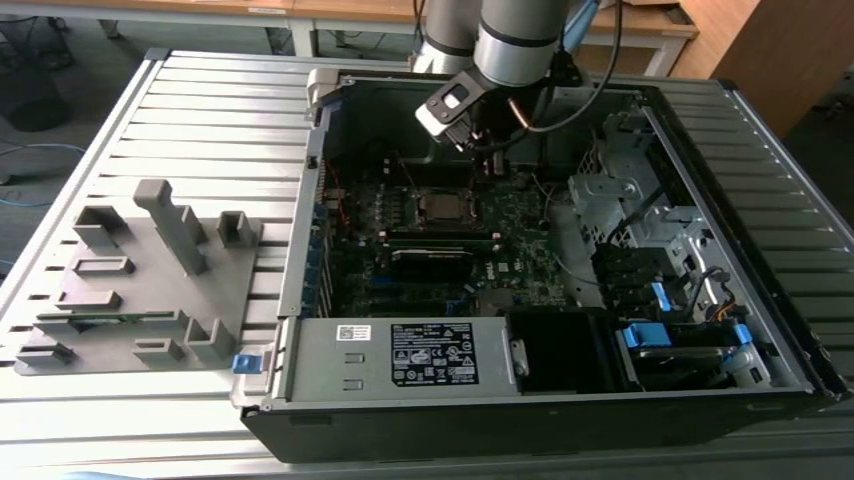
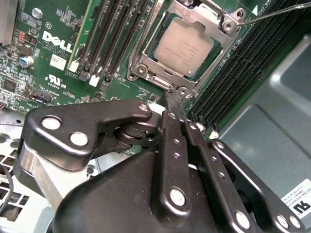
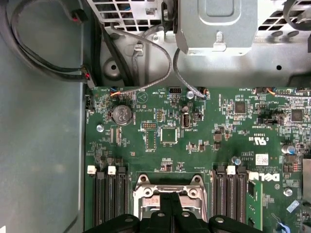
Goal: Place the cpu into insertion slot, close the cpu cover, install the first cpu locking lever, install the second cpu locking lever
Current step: 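Close the cpu cover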
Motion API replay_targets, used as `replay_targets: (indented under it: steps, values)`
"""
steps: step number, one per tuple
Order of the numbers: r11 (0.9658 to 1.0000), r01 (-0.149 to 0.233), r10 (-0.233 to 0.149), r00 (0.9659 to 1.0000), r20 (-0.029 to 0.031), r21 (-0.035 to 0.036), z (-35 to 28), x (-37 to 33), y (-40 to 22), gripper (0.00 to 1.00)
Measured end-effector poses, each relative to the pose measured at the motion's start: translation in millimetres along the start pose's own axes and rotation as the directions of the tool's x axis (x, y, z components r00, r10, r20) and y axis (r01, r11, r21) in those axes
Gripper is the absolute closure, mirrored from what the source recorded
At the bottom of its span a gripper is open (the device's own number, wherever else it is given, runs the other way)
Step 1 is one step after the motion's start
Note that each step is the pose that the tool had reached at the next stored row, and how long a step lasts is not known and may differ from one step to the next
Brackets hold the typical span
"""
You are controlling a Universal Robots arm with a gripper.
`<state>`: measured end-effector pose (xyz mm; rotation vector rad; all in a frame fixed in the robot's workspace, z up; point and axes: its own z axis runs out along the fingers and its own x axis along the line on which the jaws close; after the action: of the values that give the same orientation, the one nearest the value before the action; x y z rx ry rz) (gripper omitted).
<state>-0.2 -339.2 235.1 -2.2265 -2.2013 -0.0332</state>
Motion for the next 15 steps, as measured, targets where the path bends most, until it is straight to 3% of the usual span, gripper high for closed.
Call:
replay_targets:
  steps: [12,15]
  values:
    - [1.0000,0.000,0.000,1.0000,0.0000,0.0000,0.0,0.0,-0.3,0.90]
    - [1.0000,0.000,0.000,1.0000,-0.0002,0.0066,0.2,0.0,-0.3,0.90]
